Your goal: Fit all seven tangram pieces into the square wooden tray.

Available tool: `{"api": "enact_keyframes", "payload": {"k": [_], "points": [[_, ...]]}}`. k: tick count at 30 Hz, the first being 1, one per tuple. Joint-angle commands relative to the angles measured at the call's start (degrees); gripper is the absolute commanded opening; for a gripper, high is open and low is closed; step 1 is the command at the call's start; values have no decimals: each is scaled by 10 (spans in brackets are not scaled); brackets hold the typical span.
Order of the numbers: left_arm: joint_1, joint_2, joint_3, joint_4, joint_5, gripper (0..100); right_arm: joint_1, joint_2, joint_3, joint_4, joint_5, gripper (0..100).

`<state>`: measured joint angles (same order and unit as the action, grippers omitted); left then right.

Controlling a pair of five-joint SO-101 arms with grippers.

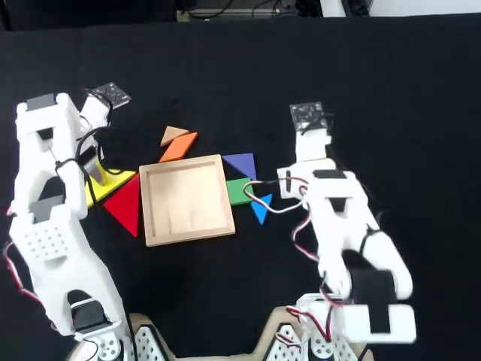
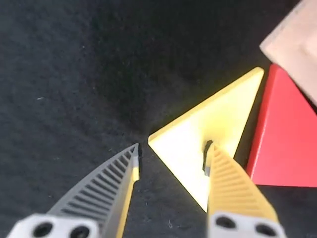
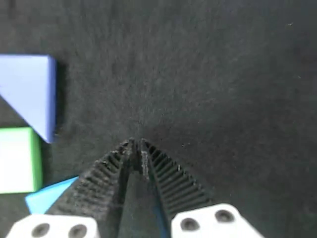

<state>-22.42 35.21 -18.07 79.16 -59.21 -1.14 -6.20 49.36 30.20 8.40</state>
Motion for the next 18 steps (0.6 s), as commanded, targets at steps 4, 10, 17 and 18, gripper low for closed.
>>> {"api": "enact_keyframes", "payload": {"k": [4,10,17,18], "points": [[15,72,-133,42,6,222,-10,35,-83,48,11,14],[16,95,-210,122,-66,248,-10,38,-86,48,11,14],[15,95,-281,172,-95,251,-10,40,-87,47,11,15],[16,94,-282,188,-111,251,-10,40,-87,47,11,15]]}}
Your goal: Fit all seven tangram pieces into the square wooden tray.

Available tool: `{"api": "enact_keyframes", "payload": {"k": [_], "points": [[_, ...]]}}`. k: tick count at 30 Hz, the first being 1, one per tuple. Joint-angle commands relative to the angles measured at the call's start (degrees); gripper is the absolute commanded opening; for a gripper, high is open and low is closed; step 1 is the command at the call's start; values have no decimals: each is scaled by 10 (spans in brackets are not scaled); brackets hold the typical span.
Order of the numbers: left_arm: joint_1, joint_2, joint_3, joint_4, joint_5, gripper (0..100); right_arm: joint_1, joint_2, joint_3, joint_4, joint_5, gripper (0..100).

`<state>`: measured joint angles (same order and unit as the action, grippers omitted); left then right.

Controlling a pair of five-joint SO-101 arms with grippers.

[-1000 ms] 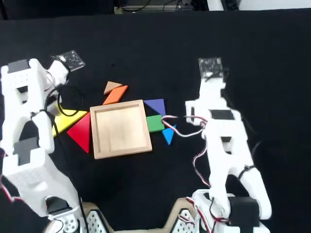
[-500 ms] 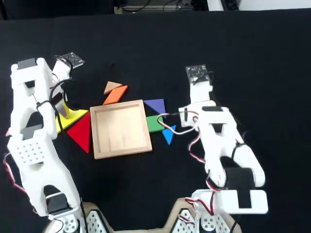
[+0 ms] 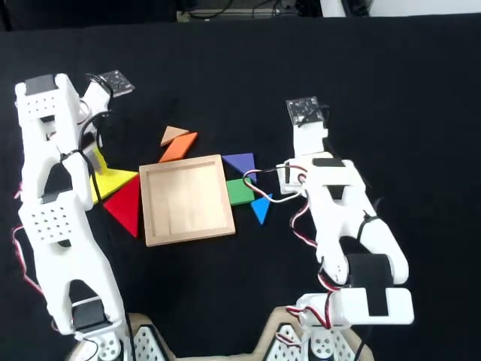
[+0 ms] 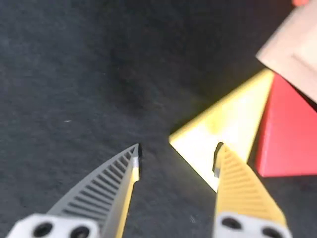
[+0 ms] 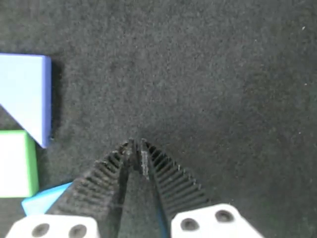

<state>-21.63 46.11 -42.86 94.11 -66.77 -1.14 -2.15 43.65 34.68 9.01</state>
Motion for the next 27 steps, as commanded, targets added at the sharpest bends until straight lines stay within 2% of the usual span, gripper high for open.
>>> {"api": "enact_keyframes", "payload": {"k": [1,11,15,20,23,27], "points": [[12,-15,-40,53,-46,251,-10,0,-29,3,5,15],[14,-6,-29,55,-54,287,-10,0,-29,4,5,15],[7,16,-4,2,-49,277,-10,0,-29,4,5,15],[3,54,-2,1,-36,277,-23,0,-29,4,7,15],[5,67,-6,0,-20,277,-34,0,-27,4,35,13],[0,83,-12,-29,-21,277,-34,0,-26,4,39,12]]}}
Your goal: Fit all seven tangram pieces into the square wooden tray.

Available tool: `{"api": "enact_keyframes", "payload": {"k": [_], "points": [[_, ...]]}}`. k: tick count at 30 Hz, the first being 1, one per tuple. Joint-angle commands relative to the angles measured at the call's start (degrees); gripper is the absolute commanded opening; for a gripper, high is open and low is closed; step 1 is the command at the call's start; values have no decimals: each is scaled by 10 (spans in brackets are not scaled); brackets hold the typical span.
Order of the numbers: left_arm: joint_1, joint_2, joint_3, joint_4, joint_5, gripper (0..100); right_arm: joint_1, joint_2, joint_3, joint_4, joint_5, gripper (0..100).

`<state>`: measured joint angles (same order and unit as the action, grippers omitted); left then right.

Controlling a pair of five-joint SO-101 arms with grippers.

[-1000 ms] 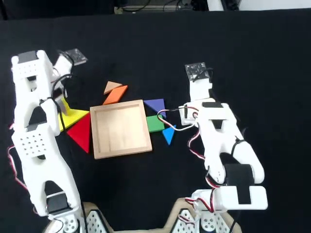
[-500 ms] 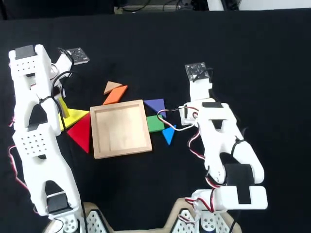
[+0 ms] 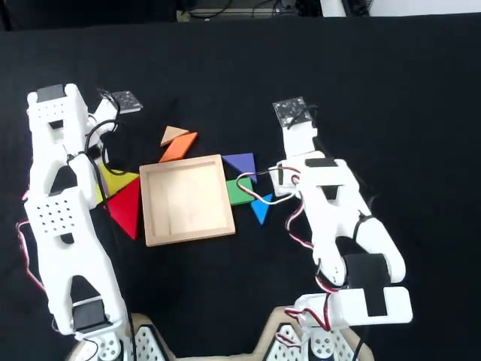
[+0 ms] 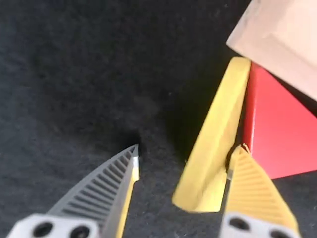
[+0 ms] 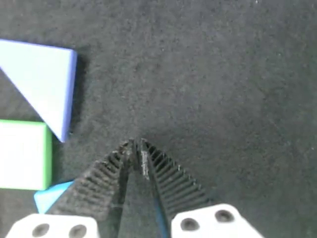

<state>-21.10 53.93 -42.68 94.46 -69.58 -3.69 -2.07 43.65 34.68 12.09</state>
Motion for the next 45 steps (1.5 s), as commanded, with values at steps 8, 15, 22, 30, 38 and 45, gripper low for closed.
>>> {"api": "enact_keyframes", "payload": {"k": [8,15,22,30,38,45], "points": [[-8,6,-45,-104,13,277,-9,0,-26,4,11,12],[-2,11,-42,-104,9,277,-9,0,-26,4,11,12],[-1,5,-40,-103,9,111,-9,0,-27,4,11,12],[12,-7,-112,25,8,64,-9,0,-27,3,11,12],[20,-8,-182,64,16,52,-9,0,-27,3,11,12],[83,-127,-78,66,75,27,-6,0,-29,3,11,12]]}}
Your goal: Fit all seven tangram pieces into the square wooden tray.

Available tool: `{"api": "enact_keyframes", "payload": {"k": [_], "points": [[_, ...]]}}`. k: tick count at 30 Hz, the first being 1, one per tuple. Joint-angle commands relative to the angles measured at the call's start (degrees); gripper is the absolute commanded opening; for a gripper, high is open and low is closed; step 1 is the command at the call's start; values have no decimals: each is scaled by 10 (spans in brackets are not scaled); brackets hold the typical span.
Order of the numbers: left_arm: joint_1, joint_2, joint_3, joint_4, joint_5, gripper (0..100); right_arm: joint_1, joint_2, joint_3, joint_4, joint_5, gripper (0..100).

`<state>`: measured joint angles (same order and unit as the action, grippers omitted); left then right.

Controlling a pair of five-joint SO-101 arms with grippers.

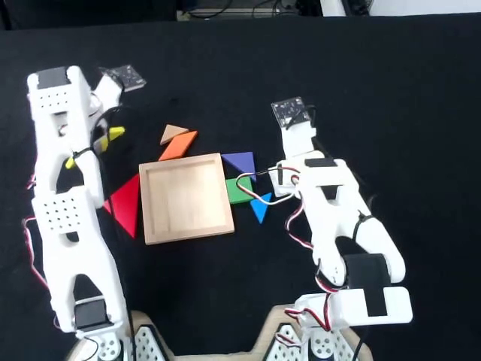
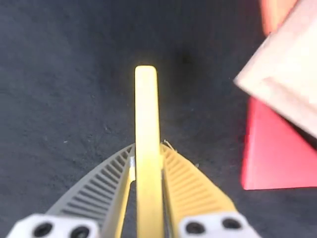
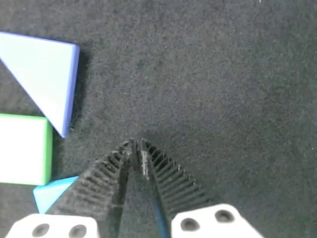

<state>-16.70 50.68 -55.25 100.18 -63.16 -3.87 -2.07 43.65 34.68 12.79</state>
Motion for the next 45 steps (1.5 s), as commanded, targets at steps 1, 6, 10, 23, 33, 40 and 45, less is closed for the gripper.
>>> {"api": "enact_keyframes", "payload": {"k": [1,6,10,23,33,40,45], "points": [[56,-131,84,9,11,27,-4,0,-29,3,4,12],[144,-324,265,8,6,27,23,-5,-29,-8,2,12],[225,-437,414,5,-18,28,76,-5,-29,-35,-2,12],[384,-505,740,-233,40,28,149,-5,-29,-74,-77,12],[371,-502,826,-343,58,28,127,-4,-29,-74,-76,12],[349,-504,855,-368,58,28,127,-3,-29,-74,-76,12],[349,-504,876,-367,60,28,127,-2,-29,-74,-76,12]]}}
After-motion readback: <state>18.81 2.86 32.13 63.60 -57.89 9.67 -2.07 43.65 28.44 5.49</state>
